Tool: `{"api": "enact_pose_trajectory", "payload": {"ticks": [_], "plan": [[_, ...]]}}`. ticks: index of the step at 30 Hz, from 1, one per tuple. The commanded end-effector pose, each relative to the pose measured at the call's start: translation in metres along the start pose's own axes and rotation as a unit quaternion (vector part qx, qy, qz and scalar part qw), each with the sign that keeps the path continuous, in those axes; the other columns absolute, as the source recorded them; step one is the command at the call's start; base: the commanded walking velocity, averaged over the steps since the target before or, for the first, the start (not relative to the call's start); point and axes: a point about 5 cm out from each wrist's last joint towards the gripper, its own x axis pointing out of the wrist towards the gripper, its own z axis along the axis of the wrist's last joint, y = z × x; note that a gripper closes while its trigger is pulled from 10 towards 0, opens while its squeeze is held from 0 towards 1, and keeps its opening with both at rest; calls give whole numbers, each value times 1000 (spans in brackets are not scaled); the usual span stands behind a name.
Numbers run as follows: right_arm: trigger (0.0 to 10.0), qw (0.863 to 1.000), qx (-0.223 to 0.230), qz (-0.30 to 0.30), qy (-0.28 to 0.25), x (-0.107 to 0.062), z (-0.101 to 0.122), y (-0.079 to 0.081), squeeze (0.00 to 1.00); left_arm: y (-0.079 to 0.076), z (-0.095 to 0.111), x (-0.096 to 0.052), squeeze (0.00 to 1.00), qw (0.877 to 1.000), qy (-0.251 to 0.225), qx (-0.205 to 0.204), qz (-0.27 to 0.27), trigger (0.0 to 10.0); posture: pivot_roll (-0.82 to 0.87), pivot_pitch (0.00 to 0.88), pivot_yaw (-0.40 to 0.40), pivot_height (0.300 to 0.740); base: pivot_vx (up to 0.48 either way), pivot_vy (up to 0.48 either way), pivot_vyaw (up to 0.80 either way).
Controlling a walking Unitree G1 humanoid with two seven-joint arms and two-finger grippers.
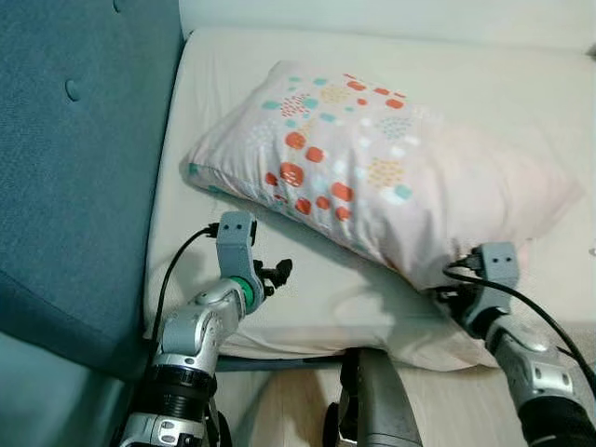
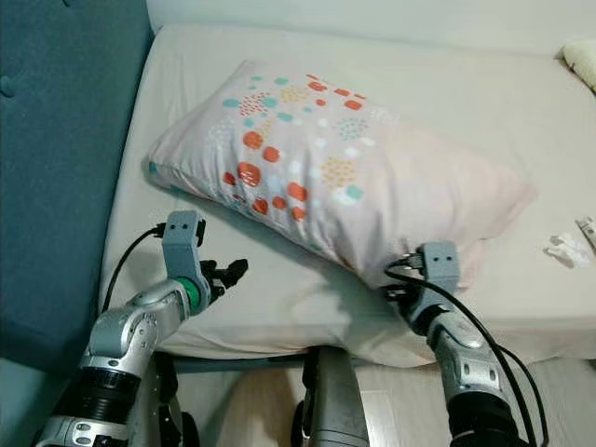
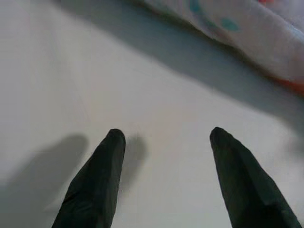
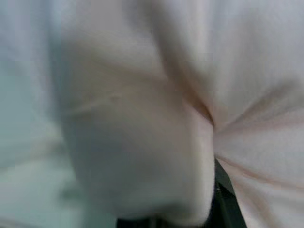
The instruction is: Clean up the room
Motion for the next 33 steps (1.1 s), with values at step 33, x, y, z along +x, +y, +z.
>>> {"api": "enact_pose_trajectory", "payload": {"ticks": [33], "plan": [[0, 791, 109, 602, -27, 50, 75, 262, 0, 13, 206, -120, 0, 827, -535, 112, 132, 10000, 122, 168, -42, 570, 0, 0, 0]]}}
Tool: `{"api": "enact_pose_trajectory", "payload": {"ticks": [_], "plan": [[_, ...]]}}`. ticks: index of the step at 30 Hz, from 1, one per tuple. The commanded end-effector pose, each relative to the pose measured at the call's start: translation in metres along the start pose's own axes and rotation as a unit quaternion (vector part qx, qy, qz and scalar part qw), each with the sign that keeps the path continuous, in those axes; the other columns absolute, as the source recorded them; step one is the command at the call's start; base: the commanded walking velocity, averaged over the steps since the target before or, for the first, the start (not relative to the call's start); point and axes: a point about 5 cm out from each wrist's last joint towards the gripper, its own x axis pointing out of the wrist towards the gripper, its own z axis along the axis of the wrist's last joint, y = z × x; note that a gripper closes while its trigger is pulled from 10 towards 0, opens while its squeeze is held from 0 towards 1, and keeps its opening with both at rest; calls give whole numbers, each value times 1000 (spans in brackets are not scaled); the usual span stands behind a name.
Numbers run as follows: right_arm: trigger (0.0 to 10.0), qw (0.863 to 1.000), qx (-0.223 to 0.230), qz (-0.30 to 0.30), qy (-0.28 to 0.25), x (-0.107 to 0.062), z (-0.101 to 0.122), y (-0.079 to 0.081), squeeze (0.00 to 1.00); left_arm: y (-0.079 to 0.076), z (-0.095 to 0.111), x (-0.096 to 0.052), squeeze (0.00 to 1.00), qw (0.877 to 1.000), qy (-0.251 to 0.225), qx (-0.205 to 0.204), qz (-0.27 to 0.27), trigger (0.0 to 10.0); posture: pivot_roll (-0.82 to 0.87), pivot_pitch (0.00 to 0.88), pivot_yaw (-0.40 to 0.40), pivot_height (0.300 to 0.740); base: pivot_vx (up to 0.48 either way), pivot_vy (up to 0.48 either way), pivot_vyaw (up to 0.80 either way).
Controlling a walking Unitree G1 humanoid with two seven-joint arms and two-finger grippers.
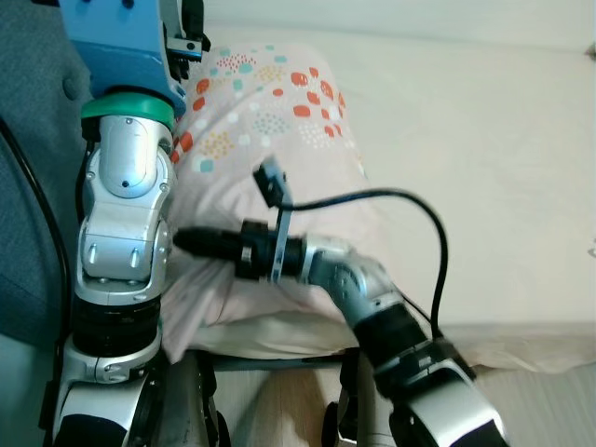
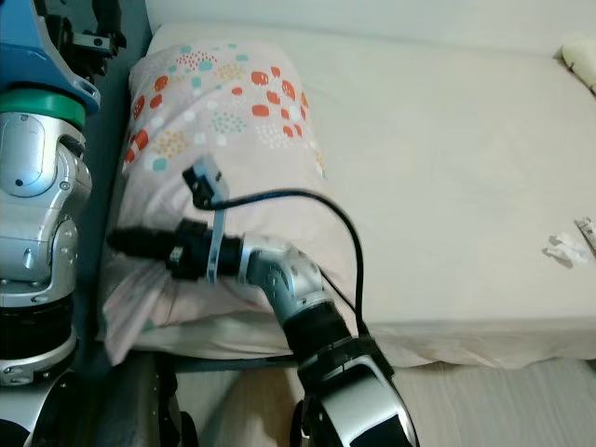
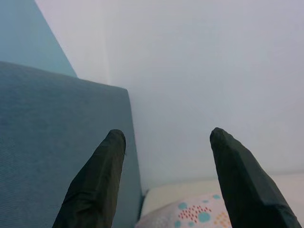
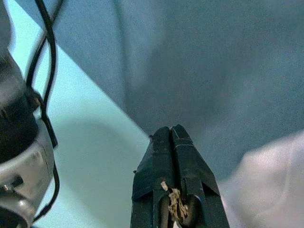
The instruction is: Clean up the room
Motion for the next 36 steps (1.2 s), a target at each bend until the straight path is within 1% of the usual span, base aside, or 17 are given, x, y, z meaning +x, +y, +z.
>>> {"api": "enact_pose_trajectory", "payload": {"ticks": [1, 5, 6, 10, 14, 16, 17, 18, 19, 22, 25, 27, 28, 30, 31, 33, 36], "plan": [[0, 1000, 6, 24, -5, 12, -3, 9, 0, -2, 2, -3, 0, 1000, -6, -4, -6, 10000, 122, 168, -42, 570, 0, 0, 0], [0, 999, 24, 15, 22, -3, -35, 17, 0, -12, -6, -7, 0, 1000, 8, -10, -26, 10000, 91, 171, -37, 570, 0, 0, 0], [10000, 999, 8, 8, 34, -9, -39, 20, 0, -16, -7, -8, 0, 999, 11, -13, -37, 10000, 84, 172, -37, 570, 0, 0, 0], [10000, 990, -129, -6, 59, -42, -32, 40, 0, -30, -22, -14, 0, 989, 70, -85, -99, 10000, 81, 174, -31, 570, 0, 0, 0], [10000, 988, -137, 21, 63, -59, -25, 57, 0, -32, -25, -16, 0, 985, 86, -107, -105, 10000, 78, 173, -28, 570, 0, 0, 0], [10000, 988, -136, 39, 55, -82, -13, 81, 0, -31, -25, -17, 0, 984, 85, -107, -113, 10000, 72, 171, -22, 570, 0, 0, 0], [10000, 989, -139, 32, 32, -98, 0, 92, 0, -32, -25, -18, 0, 983, 83, -109, -121, 10000, 61, 169, -21, 570, 0, 0, 0], [10000, 989, -139, 32, 32, -98, 0, 92, 0, -32, -25, -18, 0, 983, 83, -109, -121, 10000, 61, 169, -21, 570, 0, 0, 0], [10000, 985, -171, -7, -16, -118, 25, 104, 0, -33, -24, -18, 0, 982, 80, -111, -129, 10000, 61, 169, -21, 570, 0, 0, 0], [10000, 976, -200, -44, -70, -128, 46, 108, 0, -35, -24, -19, 0, 981, 79, -113, -136, 10000, 48, 165, -21, 570, 0, 0, 0], [10000, 930, -278, -168, -169, -144, 81, 103, 0, -39, -27, -23, 0, 978, 86, -116, -152, 10000, 41, 160, -20, 570, 0, 0, 0], [10000, 881, -323, -300, -172, -157, 85, 83, 0, -43, -32, -29, 0, 975, 94, -108, -169, 10000, 37, 156, -17, 570, 0, 0, 0], [10000, 881, -323, -300, -172, -157, 85, 83, 0, -43, -32, -29, 0, 975, 94, -108, -169, 10000, 37, 156, -17, 570, 0, 0, 0], [10000, 811, -297, -480, -154, -182, 60, 47, 0, -49, -53, -46, 0, 963, 141, -87, -215, 10000, 39, 143, -8, 570, 0, 0, 0], [10000, 811, -297, -480, -154, -182, 60, 47, 0, -49, -53, -46, 0, 963, 141, -87, -215, 10000, 39, 143, -8, 570, 0, 0, 0], [10000, 766, -268, -565, -147, -191, 34, 32, 0, -51, -69, -63, 0, 949, 177, -81, -248, 10000, 39, 143, -8, 570, 0, 0, 0], [10000, 757, -249, -587, -144, -193, 21, 27, 0, -51, -80, -76, 0, 936, 214, -97, -263, 10000, 50, 137, -7, 570, 0, 0, 0]]}}
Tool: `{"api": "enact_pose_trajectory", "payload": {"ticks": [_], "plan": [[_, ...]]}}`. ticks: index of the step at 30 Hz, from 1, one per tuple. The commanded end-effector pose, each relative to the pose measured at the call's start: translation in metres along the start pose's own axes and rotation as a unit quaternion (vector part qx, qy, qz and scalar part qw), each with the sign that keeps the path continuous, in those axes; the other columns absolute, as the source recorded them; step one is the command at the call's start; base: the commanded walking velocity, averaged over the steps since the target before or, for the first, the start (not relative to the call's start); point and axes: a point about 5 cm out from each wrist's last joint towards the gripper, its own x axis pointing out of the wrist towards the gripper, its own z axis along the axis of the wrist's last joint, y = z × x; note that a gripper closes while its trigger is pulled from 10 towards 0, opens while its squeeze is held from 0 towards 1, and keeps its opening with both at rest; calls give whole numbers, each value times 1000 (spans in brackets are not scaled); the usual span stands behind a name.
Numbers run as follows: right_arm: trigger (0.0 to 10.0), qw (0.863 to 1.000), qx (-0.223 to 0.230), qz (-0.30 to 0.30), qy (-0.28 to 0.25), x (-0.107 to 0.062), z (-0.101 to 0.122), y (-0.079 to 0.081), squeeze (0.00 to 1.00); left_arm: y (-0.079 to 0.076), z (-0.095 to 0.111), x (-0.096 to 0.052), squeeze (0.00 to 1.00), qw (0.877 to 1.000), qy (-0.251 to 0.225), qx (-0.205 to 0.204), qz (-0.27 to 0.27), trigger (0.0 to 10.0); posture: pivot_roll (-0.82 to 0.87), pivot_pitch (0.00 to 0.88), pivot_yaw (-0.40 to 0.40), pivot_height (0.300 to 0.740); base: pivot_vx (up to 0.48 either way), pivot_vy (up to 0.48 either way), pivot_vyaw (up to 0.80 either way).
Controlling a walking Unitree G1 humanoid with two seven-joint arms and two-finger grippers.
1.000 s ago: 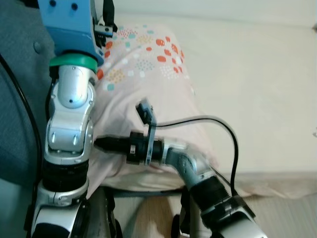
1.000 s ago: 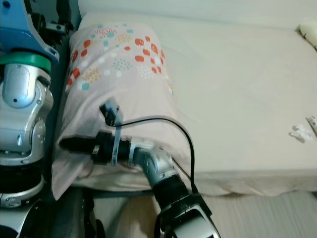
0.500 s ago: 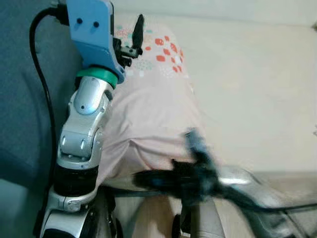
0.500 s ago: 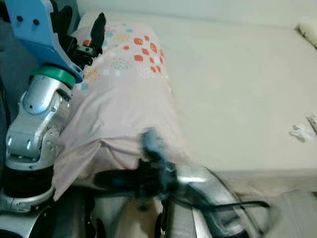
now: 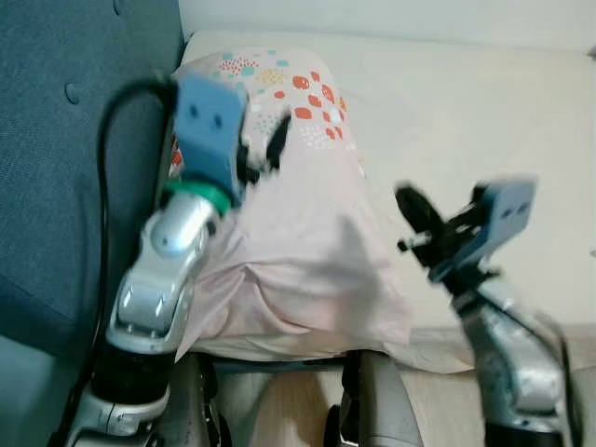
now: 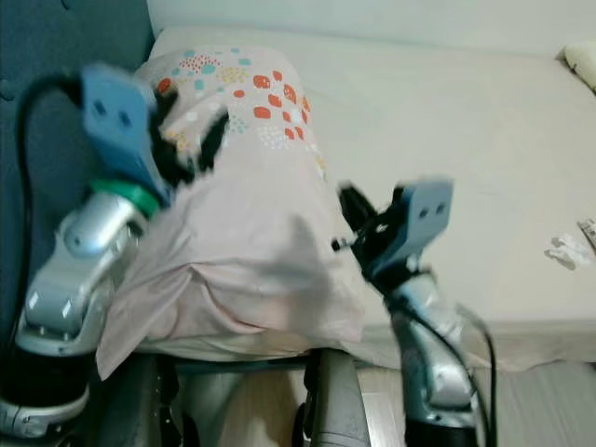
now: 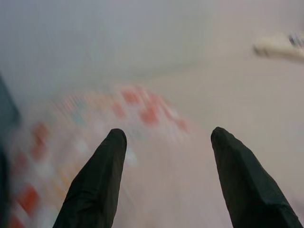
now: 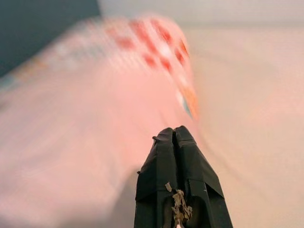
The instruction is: Clean up the room
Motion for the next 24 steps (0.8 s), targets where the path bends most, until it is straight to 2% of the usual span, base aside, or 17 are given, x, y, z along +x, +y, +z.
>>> {"api": "enact_pose_trajectory", "payload": {"ticks": [1, 3, 5, 6, 7, 8, 10, 12, 14, 15, 16, 18, 19, 22, 24], "plan": [[10000, 1000, -9, -20, -5, -2, -3, -1, 0, -8, -9, -4, 0, 999, 23, -24, -30, 10000, 50, 137, -7, 570, 0, 0, 0], [10000, 999, -25, -47, -6, -4, -12, -3, 0, -11, -34, -20, 0, 995, 75, -55, -42, 10000, 45, 132, -4, 570, 0, 0, 0], [10000, 996, -43, -81, -14, -6, -18, -11, 0, -14, -63, -36, 0, 985, 136, -100, -34, 10000, 50, 129, -4, 580, 0, 0, 0], [10000, 996, -43, -81, -14, -6, -18, -11, 0, -14, -63, -36, 0, 985, 136, -100, -34, 10000, 50, 129, -4, 580, 0, 0, 0], [10000, 995, -44, -91, -13, -6, -20, -14, 0, -16, -82, -43, 0, 977, 183, -104, -27, 10000, 50, 126, -6, 585, 0, 0, 0], [10000, 993, -52, -103, -18, -5, -20, -17, 0, -20, -105, -58, 0, 968, 233, -76, -48, 10000, 50, 126, -6, 589, 0, 0, 0], [10000, 993, -52, -103, -18, -5, -20, -17, 0, -20, -105, -58, 0, 968, 233, -76, -48, 10000, 50, 126, -6, 594, 0, 0, 0], [10000, 990, -68, -117, -31, -4, -17, -24, 0, -28, -138, -91, 0, 941, 314, -59, -111, 10000, 43, 128, -13, 594, 0, 0, 0], [10000, 988, -77, -130, -38, -4, -15, -34, 0, -28, -155, -116, 0, 921, 357, -50, -151, 10000, 45, 132, -17, 594, 0, 0, 0], [10000, 988, -77, -130, -38, -4, -15, -34, 0, -28, -155, -116, 0, 921, 357, -50, -151, 10000, 45, 132, -17, 594, 0, 0, 0], [10000, 985, -89, -142, -43, -4, -11, -44, 0, -16, -163, -130, 0, 916, 371, -5, -154, 10000, 49, 137, -20, 594, 0, 0, 0], [10000, 984, -94, -146, -45, -4, -10, -48, 0, -11, -163, -133, 0, 916, 371, 9, -152, 10000, 49, 137, -20, 594, 0, 0, 0], [10000, 983, -96, -148, -48, -4, -9, -50, 0, -7, -160, -133, 0, 920, 363, 13, -145, 10000, 49, 140, -21, 594, 0, 0, 0], [10000, 982, -103, -148, -54, -3, -9, -52, 0, 6, -141, -116, 0, 948, 304, -43, -85, 10000, 56, 144, -25, 594, 0, 0, 0], [10000, 982, -104, -148, -55, -2, -9, -52, 0, 8, -138, -113, 0, 951, 293, -53, -76, 10000, 56, 144, -25, 594, 0, 0, 0]]}}
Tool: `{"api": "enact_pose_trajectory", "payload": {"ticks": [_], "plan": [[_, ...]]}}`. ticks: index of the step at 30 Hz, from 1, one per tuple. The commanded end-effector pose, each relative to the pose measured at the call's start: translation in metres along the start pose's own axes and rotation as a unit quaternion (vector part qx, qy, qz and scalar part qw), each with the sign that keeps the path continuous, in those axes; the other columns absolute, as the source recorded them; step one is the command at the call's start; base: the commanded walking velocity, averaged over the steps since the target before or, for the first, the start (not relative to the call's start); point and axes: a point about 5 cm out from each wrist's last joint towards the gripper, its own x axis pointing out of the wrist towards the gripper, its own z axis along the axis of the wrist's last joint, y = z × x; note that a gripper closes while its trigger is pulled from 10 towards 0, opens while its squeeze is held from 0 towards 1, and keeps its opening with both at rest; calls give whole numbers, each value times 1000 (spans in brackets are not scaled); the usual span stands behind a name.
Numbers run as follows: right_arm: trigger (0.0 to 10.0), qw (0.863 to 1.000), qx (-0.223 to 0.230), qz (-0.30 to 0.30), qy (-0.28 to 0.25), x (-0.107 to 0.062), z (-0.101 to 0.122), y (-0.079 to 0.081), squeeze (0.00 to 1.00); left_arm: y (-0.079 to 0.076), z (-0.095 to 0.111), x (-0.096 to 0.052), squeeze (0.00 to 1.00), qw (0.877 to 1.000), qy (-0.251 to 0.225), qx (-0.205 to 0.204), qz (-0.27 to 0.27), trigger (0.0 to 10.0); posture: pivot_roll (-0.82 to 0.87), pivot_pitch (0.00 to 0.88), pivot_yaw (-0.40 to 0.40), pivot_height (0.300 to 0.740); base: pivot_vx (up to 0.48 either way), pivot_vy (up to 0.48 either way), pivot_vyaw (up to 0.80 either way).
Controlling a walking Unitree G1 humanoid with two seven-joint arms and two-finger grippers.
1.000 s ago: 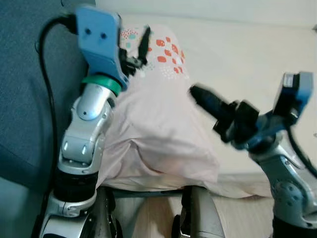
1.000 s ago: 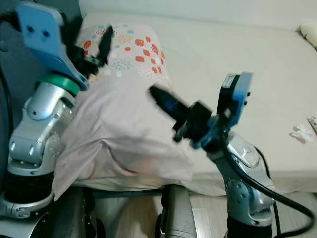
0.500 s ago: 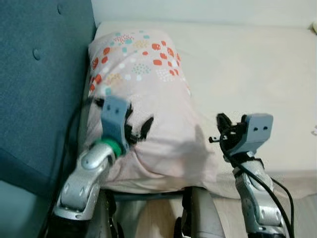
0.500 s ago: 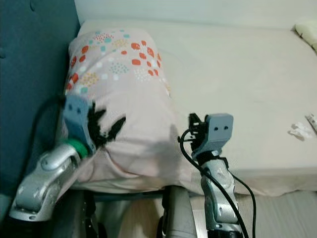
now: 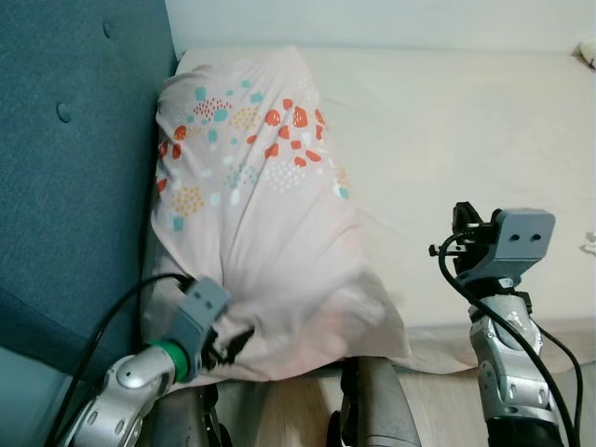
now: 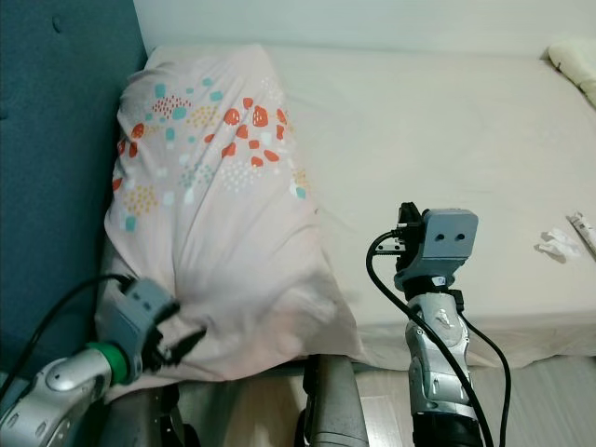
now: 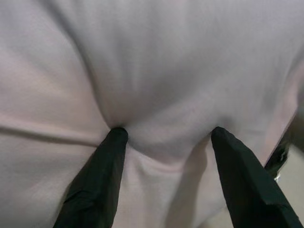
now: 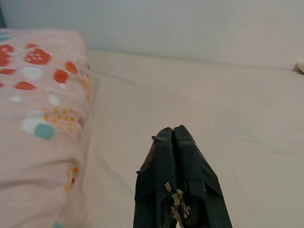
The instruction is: Clean up the room
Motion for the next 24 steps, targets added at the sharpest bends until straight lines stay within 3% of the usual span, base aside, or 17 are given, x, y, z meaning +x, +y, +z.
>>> {"api": "enact_pose_trajectory", "payload": {"ticks": [1, 3, 4, 5, 6, 9, 10, 11, 13, 14, 16, 18, 20, 21, 23, 24], "plan": [[10000, 1000, -3, -2, 2, 0, -4, -1, 0, 11, 19, 5, 0, 997, -45, -39, 43, 10000, 69, 146, -30, 594, 0, 0, 0], [10000, 1000, -2, 11, -1, 3, -5, 7, 0, 21, 64, 15, 0, 981, -145, -97, 88, 10000, 69, 146, -30, 594, 0, 0, 0], [10000, 1000, -2, 11, -1, 3, -5, 7, 0, 21, 64, 15, 0, 981, -145, -97, 88, 10000, 69, 146, -30, 594, 0, 0, 0], [10000, 1000, -3, 21, 1, 4, -6, 11, 0, 23, 87, 15, 0, 968, -194, -128, 90, 10000, 60, 144, -33, 594, 0, 0, 0], [10000, 1000, -3, 21, 1, 4, -6, 11, 0, 23, 87, 15, 0, 968, -194, -128, 90, 10000, 60, 144, -33, 594, 0, 0, 0], [10000, 998, -19, 62, 28, -2, -18, 20, 0, 25, 127, 15, 0, 938, -276, -196, 78, 10000, 60, 144, -33, 594, 0, 0, 0], [10000, 998, -19, 62, 28, -2, -18, 20, 0, 25, 127, 15, 0, 938, -276, -196, 78, 10000, 60, 144, -33, 594, 0, 0, 0], [10000, 996, -22, 76, 39, -4, -23, 22, 0, 26, 135, 16, 0, 930, -290, -210, 78, 10000, 60, 144, -33, 594, 0, 0, 0], [10000, 993, -24, 107, 52, -9, -30, 32, 0, 20, 141, 26, 0, 941, -281, -175, 73, 10000, 49, 143, -24, 594, 0, 0, 0], [10000, 993, -24, 107, 52, -9, -30, 32, 0, 20, 141, 26, 0, 941, -281, -175, 73, 10000, 49, 143, -24, 594, 0, 0, 0], [10000, 991, -26, 119, 49, -10, -30, 37, 0, 13, 135, 27, 0, 954, -259, -138, 53, 10000, 45, 143, -17, 594, 0, 0, 0], [10000, 991, -26, 119, 49, -10, -30, 37, 0, 13, 135, 27, 0, 954, -259, -138, 53, 10000, 45, 143, -17, 594, 0, 0, 0], [10000, 992, -23, 114, 51, -13, -31, 32, 0, 8, 110, 17, 0, 974, -202, -98, 12, 10000, 47, 151, -10, 594, 0, 0, 0], [10000, 992, -23, 114, 51, -13, -31, 32, 0, 8, 110, 17, 0, 974, -202, -98, 12, 10000, 47, 151, -10, 594, 0, 0, 0], [10000, 992, -25, 109, 58, -17, -35, 27, 0, 3, 75, -4, 0, 990, -126, -39, -49, 10000, 61, 157, -8, 594, 0, 0, 0], [10000, 992, -25, 109, 58, -17, -35, 27, 0, 3, 75, -4, 0, 990, -126, -39, -49, 10000, 61, 157, -8, 594, 0, 0, 0]]}}
